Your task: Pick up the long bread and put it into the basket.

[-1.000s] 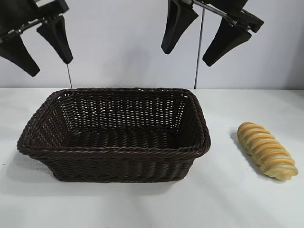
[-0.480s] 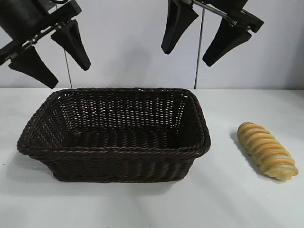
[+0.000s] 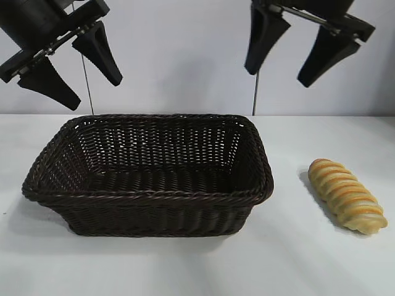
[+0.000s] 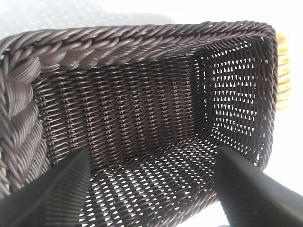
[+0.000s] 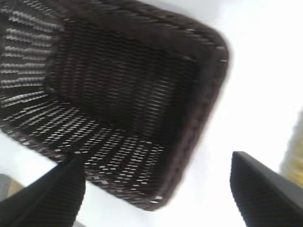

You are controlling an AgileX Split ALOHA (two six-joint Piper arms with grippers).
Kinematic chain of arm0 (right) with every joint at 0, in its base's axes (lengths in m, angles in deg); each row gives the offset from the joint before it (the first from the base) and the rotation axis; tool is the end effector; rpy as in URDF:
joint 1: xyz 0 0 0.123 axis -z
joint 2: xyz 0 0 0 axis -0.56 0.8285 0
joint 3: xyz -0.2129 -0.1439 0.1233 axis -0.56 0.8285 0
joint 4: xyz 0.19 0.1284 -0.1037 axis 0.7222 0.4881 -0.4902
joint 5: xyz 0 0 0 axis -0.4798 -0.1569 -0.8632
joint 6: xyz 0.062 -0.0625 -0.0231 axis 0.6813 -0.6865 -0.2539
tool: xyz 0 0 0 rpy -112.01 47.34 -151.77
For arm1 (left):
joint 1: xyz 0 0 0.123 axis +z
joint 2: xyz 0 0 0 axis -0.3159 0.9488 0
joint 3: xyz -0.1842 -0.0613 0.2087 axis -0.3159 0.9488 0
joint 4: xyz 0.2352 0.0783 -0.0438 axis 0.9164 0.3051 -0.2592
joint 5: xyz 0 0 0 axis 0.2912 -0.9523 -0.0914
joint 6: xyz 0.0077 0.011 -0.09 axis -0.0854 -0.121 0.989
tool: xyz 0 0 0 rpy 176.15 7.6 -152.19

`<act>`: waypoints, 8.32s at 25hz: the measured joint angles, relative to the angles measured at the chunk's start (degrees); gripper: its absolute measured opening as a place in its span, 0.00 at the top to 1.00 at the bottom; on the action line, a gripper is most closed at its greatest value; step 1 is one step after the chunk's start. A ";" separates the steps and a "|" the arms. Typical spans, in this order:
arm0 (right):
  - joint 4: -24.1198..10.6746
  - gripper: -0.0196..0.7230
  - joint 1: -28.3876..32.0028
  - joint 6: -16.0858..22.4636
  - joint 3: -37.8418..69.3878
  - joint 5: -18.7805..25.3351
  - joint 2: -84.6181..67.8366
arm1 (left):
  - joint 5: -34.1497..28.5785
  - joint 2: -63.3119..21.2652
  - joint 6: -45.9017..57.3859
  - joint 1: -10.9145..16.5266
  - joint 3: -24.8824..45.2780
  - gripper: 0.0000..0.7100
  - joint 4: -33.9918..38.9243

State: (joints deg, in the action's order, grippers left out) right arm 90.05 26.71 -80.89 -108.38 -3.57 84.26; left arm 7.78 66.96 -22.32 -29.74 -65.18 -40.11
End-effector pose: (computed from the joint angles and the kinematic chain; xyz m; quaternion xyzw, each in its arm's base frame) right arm 0.3672 0.0594 0.3029 -0.0876 0.9856 0.0713 0.1258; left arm 0.3702 -0.1201 0.2566 0.0681 0.9534 -0.2743 0.1054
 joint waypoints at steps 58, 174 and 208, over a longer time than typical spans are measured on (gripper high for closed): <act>-10.62 0.59 0.14 4.58 -0.13 -1.24 24.17 | -0.65 0.00 0.00 -0.02 0.00 0.25 -0.35; 5.06 0.21 -9.69 -1.05 -17.46 0.53 11.94 | -0.85 0.00 -0.04 -0.02 0.00 0.25 -0.21; 7.03 0.21 -8.20 -1.10 -12.83 0.65 9.99 | -0.69 0.00 -0.04 -0.02 0.00 0.25 -0.21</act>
State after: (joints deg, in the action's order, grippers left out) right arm 97.08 18.51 -81.99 -121.21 -2.91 94.25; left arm 7.09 66.96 -22.36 -29.76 -65.18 -40.32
